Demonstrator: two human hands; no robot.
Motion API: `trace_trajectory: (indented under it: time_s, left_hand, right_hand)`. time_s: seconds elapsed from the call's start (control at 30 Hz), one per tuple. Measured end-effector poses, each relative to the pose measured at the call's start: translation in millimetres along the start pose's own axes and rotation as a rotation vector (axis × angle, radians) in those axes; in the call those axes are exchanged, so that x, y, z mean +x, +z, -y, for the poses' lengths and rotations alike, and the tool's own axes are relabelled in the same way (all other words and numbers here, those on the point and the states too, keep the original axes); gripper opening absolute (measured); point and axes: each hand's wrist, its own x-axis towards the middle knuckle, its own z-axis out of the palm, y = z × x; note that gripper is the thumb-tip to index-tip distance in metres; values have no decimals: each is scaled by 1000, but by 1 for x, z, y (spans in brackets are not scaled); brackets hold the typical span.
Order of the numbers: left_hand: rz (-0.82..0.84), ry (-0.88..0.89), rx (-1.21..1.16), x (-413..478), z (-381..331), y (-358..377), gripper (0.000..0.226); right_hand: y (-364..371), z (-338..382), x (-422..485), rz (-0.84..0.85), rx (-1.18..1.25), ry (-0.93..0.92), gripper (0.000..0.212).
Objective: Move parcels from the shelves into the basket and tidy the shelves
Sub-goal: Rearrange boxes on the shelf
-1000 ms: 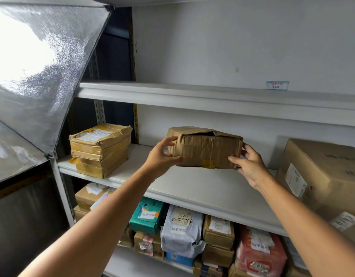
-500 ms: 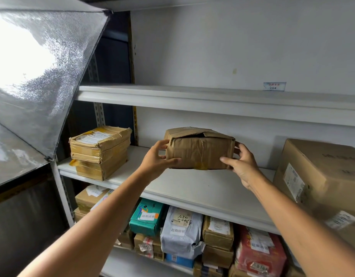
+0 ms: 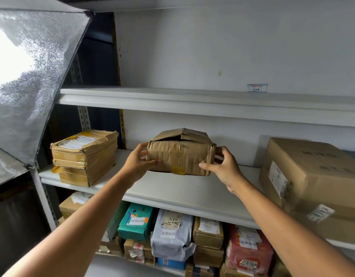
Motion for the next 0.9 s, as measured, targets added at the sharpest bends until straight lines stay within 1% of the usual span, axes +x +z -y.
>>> trace_trajectory:
  time_s: [0.17, 0.3, 0.47, 0.6, 0.9]
  left_hand:
    - [39, 10, -20, 10, -2, -9, 68]
    - [55, -15, -50, 12, -1, -8, 64]
    - [107, -74, -205, 12, 8, -14, 58]
    - [135, -95, -237, 8, 10, -17, 58]
    - [132, -108, -258, 10, 16, -18, 66]
  right_hand:
    - [10, -5, -11, -45, -14, -27, 55]
    - [12, -2, -15, -72, -38, -43, 59]
    - [18, 9, -23, -92, -29, -118, 79]
    - [20, 11, -27, -94, 2, -161, 89]
    - [18, 11, -30, -78, -46, -119, 72]
